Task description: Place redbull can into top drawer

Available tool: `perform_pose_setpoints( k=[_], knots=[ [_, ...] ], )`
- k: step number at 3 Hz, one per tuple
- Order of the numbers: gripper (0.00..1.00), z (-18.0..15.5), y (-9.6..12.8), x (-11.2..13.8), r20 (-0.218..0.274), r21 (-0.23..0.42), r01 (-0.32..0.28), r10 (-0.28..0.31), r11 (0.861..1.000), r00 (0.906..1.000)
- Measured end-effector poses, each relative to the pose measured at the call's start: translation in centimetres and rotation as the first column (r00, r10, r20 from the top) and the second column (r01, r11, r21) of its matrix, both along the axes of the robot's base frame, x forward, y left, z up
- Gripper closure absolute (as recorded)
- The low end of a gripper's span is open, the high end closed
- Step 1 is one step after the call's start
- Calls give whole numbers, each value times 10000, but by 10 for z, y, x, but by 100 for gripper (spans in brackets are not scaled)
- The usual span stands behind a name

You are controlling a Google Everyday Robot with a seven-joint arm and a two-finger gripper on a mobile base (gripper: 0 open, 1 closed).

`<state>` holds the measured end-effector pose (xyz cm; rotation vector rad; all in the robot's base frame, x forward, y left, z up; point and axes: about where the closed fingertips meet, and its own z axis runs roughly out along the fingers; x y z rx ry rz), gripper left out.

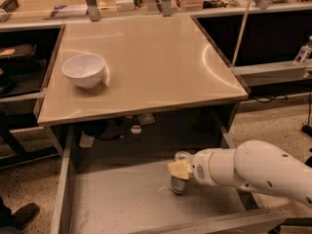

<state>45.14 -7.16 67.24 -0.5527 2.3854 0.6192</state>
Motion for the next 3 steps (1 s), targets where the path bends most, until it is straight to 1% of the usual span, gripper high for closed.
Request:
perform_pose_setpoints(
  k=[1,3],
  knots=[
    [81,0,0,0,-1,1,1,-1,10000,10000],
    [35,0,0,0,0,1,0,0,10000,10000]
  ],
)
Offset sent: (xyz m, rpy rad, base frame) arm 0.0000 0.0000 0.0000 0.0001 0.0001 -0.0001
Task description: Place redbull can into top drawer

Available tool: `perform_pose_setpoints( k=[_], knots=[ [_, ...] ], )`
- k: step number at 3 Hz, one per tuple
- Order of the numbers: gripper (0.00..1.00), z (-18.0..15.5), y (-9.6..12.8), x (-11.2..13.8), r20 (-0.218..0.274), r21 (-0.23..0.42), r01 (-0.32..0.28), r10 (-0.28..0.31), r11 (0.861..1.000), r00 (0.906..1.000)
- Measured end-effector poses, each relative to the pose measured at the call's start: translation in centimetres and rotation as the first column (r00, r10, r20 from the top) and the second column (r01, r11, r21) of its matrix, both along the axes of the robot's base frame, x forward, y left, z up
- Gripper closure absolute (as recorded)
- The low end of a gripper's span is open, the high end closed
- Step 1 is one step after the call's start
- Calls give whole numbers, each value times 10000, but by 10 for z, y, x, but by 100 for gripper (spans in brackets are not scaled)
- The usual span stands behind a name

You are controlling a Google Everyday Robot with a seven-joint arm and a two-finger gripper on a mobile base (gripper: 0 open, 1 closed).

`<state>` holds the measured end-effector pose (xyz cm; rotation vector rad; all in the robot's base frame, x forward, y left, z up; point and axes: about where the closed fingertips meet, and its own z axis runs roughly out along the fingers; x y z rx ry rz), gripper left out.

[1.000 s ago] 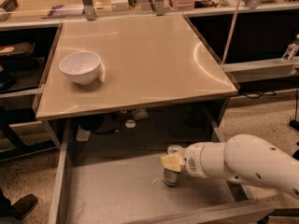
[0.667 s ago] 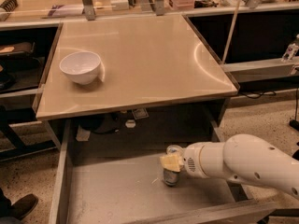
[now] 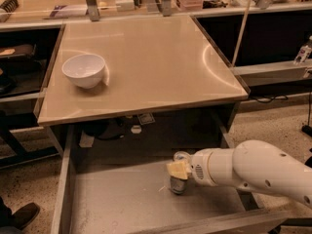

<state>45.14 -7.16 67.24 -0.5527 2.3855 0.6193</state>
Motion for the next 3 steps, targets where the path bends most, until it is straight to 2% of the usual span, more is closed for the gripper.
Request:
perform_pose_setpoints(
  k=[1,2,3],
  knots=[
    [11,0,0,0,0,0,0,0,10000,10000],
    [0,0,0,0,0,0,-1,1,10000,10000],
    [0,0,0,0,0,0,-1,1,10000,10000]
  ],
)
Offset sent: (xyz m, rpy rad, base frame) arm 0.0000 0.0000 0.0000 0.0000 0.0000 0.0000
